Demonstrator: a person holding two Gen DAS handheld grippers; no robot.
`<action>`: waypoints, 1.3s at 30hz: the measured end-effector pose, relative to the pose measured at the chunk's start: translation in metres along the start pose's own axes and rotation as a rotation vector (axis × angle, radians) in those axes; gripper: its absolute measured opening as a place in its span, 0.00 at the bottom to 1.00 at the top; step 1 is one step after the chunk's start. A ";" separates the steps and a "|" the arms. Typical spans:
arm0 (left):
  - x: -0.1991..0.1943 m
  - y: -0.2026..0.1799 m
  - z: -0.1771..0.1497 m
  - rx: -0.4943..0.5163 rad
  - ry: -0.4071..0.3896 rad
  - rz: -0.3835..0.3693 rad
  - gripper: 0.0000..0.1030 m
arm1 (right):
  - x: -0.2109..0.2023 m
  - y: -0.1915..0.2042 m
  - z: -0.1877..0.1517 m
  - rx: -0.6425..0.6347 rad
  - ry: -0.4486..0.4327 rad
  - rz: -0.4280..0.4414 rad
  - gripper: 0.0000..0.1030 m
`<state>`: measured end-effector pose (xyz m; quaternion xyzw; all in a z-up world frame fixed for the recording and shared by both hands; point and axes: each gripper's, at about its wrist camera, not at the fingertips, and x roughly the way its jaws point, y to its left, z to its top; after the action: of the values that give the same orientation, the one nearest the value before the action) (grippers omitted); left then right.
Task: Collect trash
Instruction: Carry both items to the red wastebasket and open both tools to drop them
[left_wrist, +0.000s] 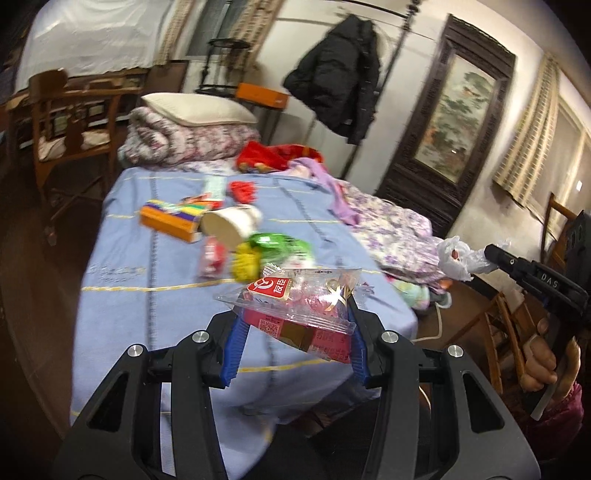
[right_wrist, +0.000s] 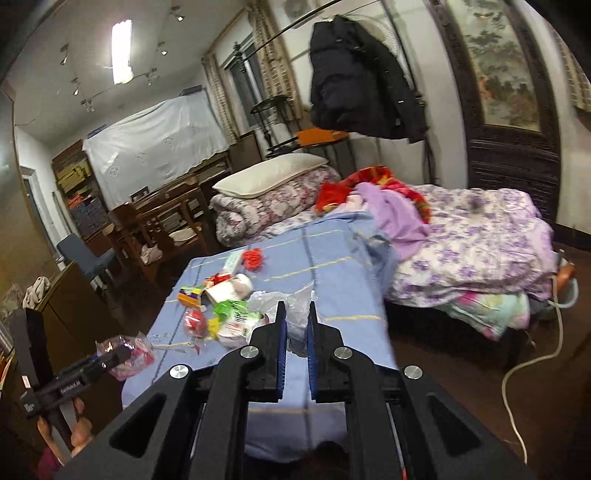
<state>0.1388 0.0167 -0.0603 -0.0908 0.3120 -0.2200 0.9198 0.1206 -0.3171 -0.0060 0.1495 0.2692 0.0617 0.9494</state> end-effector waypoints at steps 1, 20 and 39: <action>0.000 -0.008 0.001 0.012 0.000 -0.013 0.46 | -0.011 -0.007 -0.002 0.008 -0.009 -0.010 0.10; -0.029 -0.216 -0.035 0.305 0.030 -0.293 0.46 | -0.162 -0.082 -0.021 0.039 -0.154 -0.052 0.10; -0.036 -0.316 -0.053 0.454 0.058 -0.373 0.46 | -0.202 -0.162 -0.049 0.126 -0.152 -0.120 0.10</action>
<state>-0.0294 -0.2487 0.0131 0.0677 0.2587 -0.4520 0.8510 -0.0706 -0.4983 0.0020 0.1965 0.2082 -0.0239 0.9579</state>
